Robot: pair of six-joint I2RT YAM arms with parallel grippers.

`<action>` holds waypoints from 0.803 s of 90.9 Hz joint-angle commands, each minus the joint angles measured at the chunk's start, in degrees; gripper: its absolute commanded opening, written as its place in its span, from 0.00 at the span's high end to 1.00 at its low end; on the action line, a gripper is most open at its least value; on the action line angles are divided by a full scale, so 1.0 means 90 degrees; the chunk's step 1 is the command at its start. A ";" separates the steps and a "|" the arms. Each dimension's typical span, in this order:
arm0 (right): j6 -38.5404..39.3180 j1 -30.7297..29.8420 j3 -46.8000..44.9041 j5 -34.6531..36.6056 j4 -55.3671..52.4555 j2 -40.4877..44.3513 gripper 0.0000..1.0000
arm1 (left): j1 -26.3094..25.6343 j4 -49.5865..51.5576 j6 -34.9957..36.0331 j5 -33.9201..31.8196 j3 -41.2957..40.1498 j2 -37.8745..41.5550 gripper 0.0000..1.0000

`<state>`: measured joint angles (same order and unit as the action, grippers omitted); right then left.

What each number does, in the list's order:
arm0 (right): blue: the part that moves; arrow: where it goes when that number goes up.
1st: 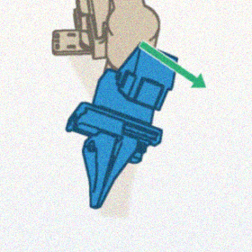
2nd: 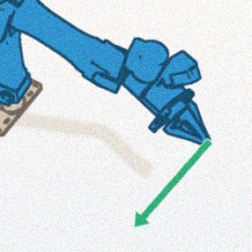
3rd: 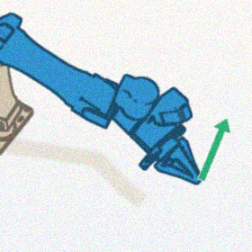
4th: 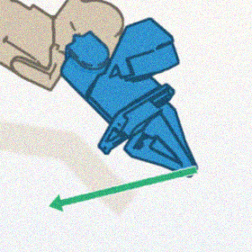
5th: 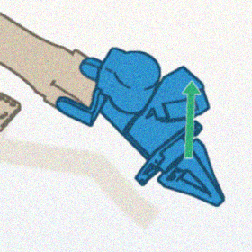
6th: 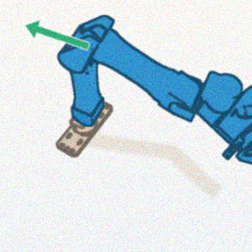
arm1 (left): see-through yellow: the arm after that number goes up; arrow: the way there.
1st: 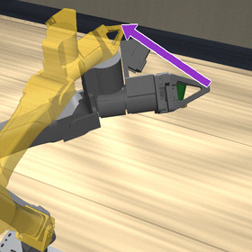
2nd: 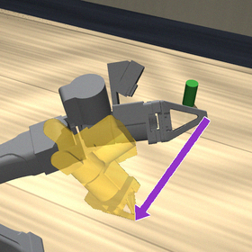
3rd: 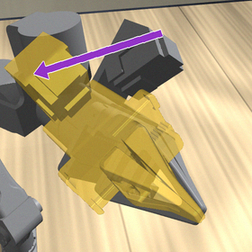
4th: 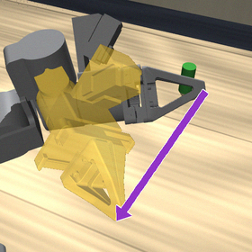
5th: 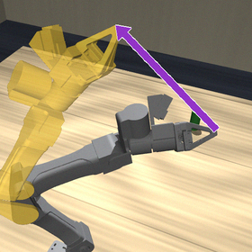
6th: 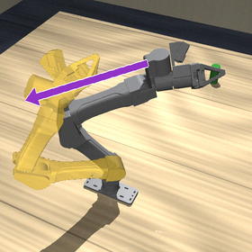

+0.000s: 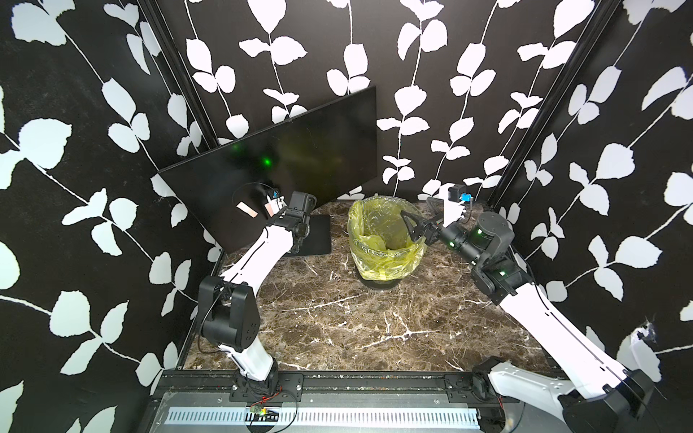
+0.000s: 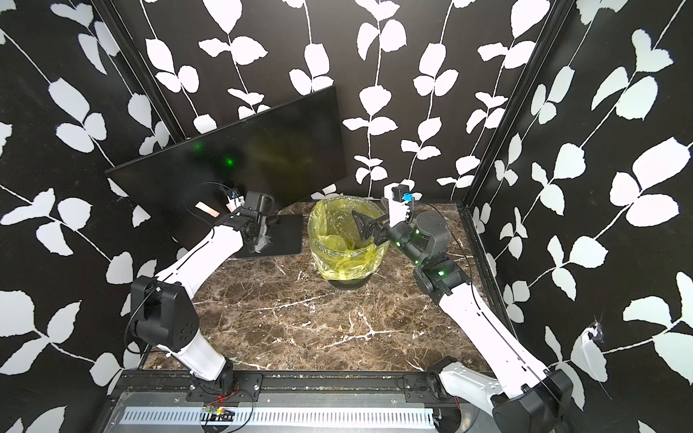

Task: Remove the sticky note from the monitor
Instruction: Tear off the sticky note from the monitor.

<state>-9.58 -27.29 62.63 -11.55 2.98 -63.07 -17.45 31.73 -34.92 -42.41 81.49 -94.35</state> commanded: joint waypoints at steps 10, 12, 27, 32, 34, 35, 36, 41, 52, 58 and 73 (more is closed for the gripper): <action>-0.0068 0.0056 -0.0058 -0.0036 0.0236 0.0154 0.00 | 0.0113 -0.0614 0.0319 0.0101 -0.0166 0.0493 0.55; -0.0068 0.0054 -0.0055 -0.0042 0.0235 0.0153 0.00 | 0.0108 -0.0607 0.0328 0.0091 -0.0153 0.0493 0.56; -0.0073 0.0063 -0.0074 -0.0043 0.0254 0.0164 0.00 | 0.0141 -0.0473 0.0415 -0.0016 -0.0011 0.0483 0.62; -0.0068 0.0057 -0.0074 -0.0038 0.0254 0.0170 0.00 | 0.0191 -0.0388 0.0363 0.0042 0.0032 0.0439 0.65; -0.0068 0.0057 -0.0069 -0.0038 0.0254 0.0176 0.00 | 0.0196 -0.0390 0.0356 0.0056 0.0033 0.0430 0.66; -0.0063 0.0055 -0.0072 -0.0041 0.0254 0.0174 0.00 | 0.0194 -0.0385 0.0360 0.0055 0.0030 0.0427 0.66; -0.0061 0.0059 -0.0068 -0.0038 0.0254 0.0173 0.00 | 0.0192 -0.0383 0.0357 0.0050 0.0034 0.0426 0.67; -0.0058 0.0054 -0.0065 -0.0026 0.0254 0.0180 0.00 | 0.0192 -0.0346 0.0338 0.0040 0.0043 0.0401 0.72; -0.0058 0.0071 -0.0074 -0.0030 0.0258 0.0182 0.00 | 0.0199 -0.0358 0.0382 0.0077 0.0106 0.0386 0.83; -0.0068 0.0064 -0.0074 -0.0034 0.0270 0.0184 0.00 | 0.0195 -0.0352 0.0412 0.0103 0.0140 0.0401 0.91; -0.0068 0.0074 -0.0084 -0.0021 0.0283 0.0187 0.00 | 0.0197 -0.0285 0.0314 0.0220 0.0177 0.0498 1.00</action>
<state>-9.76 -26.98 62.54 -11.73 3.09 -62.37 -16.25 28.51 -31.68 -40.95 81.41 -91.90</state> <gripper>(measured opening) 0.997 0.048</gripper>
